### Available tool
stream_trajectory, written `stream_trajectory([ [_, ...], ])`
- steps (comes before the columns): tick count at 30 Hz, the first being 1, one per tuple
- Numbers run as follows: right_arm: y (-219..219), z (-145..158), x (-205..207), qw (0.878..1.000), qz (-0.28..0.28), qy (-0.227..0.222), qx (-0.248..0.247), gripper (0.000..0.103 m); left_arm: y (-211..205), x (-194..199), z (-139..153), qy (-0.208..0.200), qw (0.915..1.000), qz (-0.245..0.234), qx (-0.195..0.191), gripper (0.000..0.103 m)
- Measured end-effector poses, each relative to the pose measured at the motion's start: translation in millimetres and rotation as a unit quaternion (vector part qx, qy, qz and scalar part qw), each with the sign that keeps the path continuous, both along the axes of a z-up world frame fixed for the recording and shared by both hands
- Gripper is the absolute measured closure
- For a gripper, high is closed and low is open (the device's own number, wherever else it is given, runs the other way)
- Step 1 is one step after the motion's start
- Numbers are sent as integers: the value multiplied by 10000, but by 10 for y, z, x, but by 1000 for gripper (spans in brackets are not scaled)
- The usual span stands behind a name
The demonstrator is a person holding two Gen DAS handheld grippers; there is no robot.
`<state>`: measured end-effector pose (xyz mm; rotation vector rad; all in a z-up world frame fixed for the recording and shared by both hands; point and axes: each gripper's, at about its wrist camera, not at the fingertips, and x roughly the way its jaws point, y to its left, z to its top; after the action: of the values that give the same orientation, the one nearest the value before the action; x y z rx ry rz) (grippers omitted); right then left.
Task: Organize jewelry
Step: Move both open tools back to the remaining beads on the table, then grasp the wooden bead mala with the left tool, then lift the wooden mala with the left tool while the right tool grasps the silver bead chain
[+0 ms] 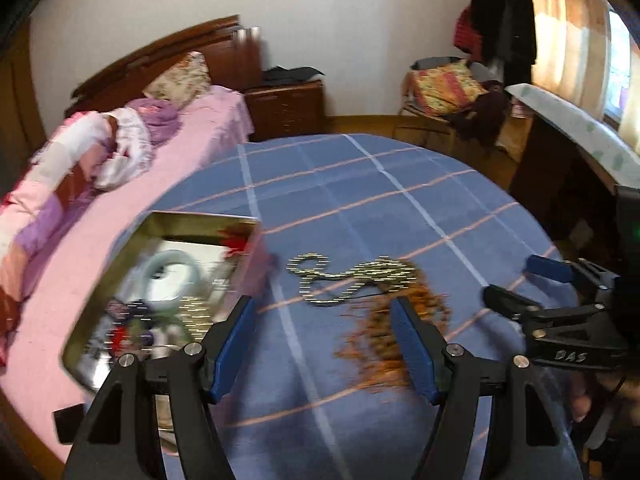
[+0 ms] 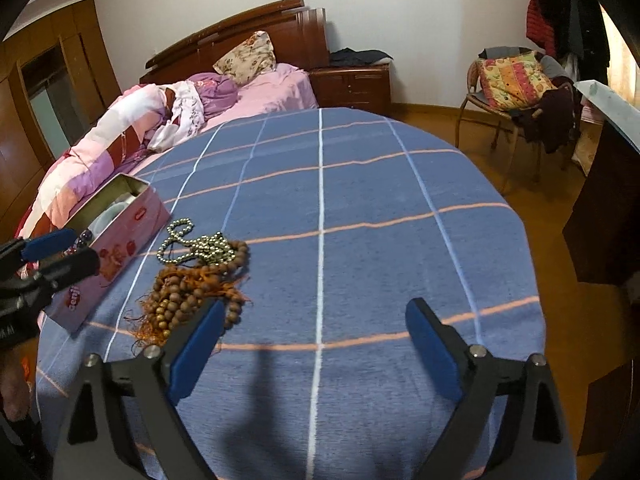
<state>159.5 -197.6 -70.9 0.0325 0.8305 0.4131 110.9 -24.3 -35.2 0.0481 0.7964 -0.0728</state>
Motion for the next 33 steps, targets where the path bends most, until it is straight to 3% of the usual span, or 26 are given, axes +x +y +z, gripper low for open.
stream_trajectory([
  [14,-127,-23,63,9994,-325,48,123,8,-405,300,-421,526,9977,-422,-25,35],
  [16,-122,-25,62,9994,-303,51,144,7,-396,342,-495,640,9968,-462,-86,57],
  [17,-116,-24,59,9995,-300,40,119,7,-383,363,-544,761,9956,-520,-166,74],
  [20,-98,-15,51,9996,-284,5,90,7,-318,303,-473,562,9971,-458,-231,80],
  [28,88,19,87,10000,-24,-8,-59,8,-11,-30,57,-365,9983,-113,-433,82],
  [33,328,92,124,9992,345,-73,-194,19,178,-70,194,-627,9970,160,-436,82],
])
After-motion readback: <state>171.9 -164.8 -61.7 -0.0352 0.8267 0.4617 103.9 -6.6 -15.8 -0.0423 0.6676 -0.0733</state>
